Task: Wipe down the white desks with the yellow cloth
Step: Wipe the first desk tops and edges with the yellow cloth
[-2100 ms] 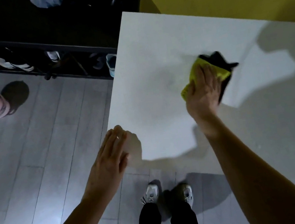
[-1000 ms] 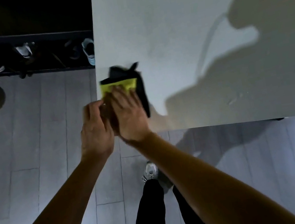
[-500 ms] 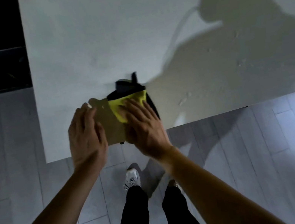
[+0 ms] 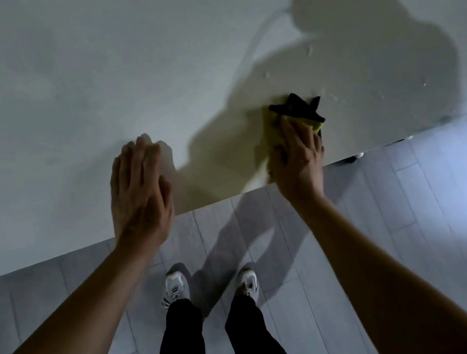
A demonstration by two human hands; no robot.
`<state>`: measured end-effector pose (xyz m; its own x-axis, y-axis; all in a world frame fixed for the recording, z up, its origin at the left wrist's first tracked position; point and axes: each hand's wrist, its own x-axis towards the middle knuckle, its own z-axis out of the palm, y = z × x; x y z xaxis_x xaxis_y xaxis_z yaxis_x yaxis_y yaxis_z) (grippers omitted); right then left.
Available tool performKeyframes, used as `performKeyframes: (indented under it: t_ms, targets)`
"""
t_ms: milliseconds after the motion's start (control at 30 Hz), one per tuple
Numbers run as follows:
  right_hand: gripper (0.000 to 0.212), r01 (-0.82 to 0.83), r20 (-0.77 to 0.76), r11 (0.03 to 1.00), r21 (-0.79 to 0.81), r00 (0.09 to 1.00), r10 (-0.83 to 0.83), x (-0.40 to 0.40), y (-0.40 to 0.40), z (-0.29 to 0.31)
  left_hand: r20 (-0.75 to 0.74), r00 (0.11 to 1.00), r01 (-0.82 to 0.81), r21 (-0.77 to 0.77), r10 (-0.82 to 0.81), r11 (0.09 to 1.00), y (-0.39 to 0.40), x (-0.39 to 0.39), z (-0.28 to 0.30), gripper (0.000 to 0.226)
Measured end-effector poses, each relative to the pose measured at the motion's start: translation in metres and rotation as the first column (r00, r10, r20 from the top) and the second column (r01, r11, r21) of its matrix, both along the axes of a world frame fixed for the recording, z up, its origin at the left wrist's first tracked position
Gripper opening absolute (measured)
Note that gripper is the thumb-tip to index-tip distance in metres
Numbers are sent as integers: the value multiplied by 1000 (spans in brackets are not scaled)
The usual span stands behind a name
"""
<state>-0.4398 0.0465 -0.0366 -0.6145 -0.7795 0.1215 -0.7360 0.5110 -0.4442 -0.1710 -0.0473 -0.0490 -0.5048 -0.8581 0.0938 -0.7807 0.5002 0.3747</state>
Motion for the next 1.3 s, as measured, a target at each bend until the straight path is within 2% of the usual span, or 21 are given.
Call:
performKeyframes:
  t_ms: [67, 133, 300, 367, 433, 533, 633, 733, 800, 867, 933, 1033, 1100, 1167, 1233, 1300]
  targets:
    - [53, -28, -4, 999, -23, 1000, 28, 15, -3, 0, 14, 1000, -27, -13, 27, 1000, -4, -5, -1, 58]
    - [47, -165, -13, 984, -64, 986, 165, 37, -9, -1, 32, 999, -33, -33, 34, 999, -5, -6, -2, 62]
    - [40, -518, 7, 850, -93, 853, 521, 112, -40, -9, 81, 994, -74, 2, 74, 997, -3, -9, -5, 84]
    - [43, -614, -21, 785, -76, 788, 615, 116, -43, -12, 96, 994, -57, -17, 58, 998, -2, -10, -3, 83]
    - [45, -664, -42, 745, -67, 748, 663, 100, -40, -13, 97, 994, -41, -24, 43, 999, -1, -9, -1, 70]
    - [40, -595, -29, 792, -138, 802, 597, 57, -26, -11, 103, 993, -54, -21, 56, 998, -1, -9, 1, 61]
    - [46, -395, -50, 898, -193, 918, 393, -17, 9, -10, 117, 992, -54, -15, 55, 998, -3, -11, 2, 61]
    - [53, -153, -18, 984, -85, 988, 152, -85, 37, -8, 131, 988, -84, -3, 84, 996, -3, -12, 1, 63]
    - [56, -14, 29, 1000, -16, 999, 14, -95, 36, -5, 131, 988, -84, 0, 83, 996, -2, -14, 0, 63]
    - [56, 26, 37, 1000, -4, 999, -26, -82, 26, -3, 124, 989, -76, 4, 75, 997, -2, -14, 0, 62]
    - [55, -60, 17, 998, -13, 998, 60, -57, 12, -1, 117, 990, -78, 2, 78, 997, -2, -13, 0, 62]
    - [48, -325, 52, 944, -63, 943, 328, 4, -22, 4, 116, 991, -73, -2, 73, 997, -2, -15, 2, 60]
    - [48, -508, 77, 856, -94, 854, 515, 48, -50, 7, 128, 989, -79, -9, 79, 997, 0, -16, 3, 59]
    - [55, -671, 57, 739, -59, 737, 674, 74, -75, 9, 121, 989, -84, -5, 84, 996, -1, -18, 5, 61]
    - [57, -752, 41, 658, -42, 657, 753, 77, -91, 7, 89, 988, -129, 43, 125, 991, -4, -20, 7, 64]
    - [58, -750, 35, 659, -59, 658, 752, 67, -96, 6, 80, 981, -180, 63, 175, 982, -9, -23, 9, 54]
